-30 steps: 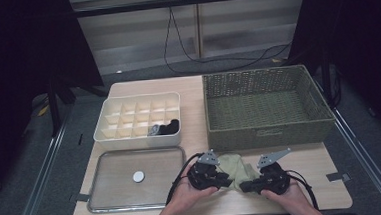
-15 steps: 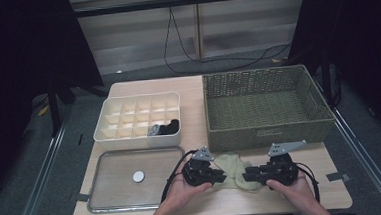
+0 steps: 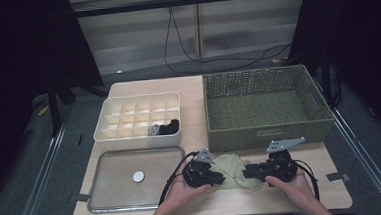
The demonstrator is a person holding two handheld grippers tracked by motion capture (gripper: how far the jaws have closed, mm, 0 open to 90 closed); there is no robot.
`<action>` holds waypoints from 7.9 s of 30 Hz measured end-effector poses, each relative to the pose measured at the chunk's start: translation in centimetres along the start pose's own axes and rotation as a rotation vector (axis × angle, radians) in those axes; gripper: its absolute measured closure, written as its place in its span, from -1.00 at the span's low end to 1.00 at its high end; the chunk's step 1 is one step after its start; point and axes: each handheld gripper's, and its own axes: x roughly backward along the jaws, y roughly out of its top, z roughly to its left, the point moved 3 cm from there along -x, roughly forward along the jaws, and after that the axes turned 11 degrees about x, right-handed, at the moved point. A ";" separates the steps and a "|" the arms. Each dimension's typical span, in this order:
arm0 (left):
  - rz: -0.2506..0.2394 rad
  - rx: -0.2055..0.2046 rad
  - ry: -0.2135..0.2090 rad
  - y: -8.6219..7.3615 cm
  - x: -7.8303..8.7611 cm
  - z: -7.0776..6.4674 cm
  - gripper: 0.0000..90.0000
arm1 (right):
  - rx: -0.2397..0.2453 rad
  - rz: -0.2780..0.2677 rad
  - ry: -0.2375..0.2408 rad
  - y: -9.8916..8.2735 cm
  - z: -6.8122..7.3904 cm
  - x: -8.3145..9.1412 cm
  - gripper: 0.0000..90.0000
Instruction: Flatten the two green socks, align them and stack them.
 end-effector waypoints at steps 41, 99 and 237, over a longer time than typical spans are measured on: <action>-0.025 0.007 -0.033 0.2 0.5 -0.1 0.77 | -0.030 0.071 -0.067 1.6 -3.2 -4.8 0.92; -0.077 0.006 0.003 -0.2 3.4 0.7 0.74 | 0.098 0.031 0.144 1.4 3.1 -4.8 0.61; 0.015 -0.073 0.075 -2.2 3.0 -0.2 0.61 | 0.009 0.105 -0.117 -2.2 -2.4 0.7 1.00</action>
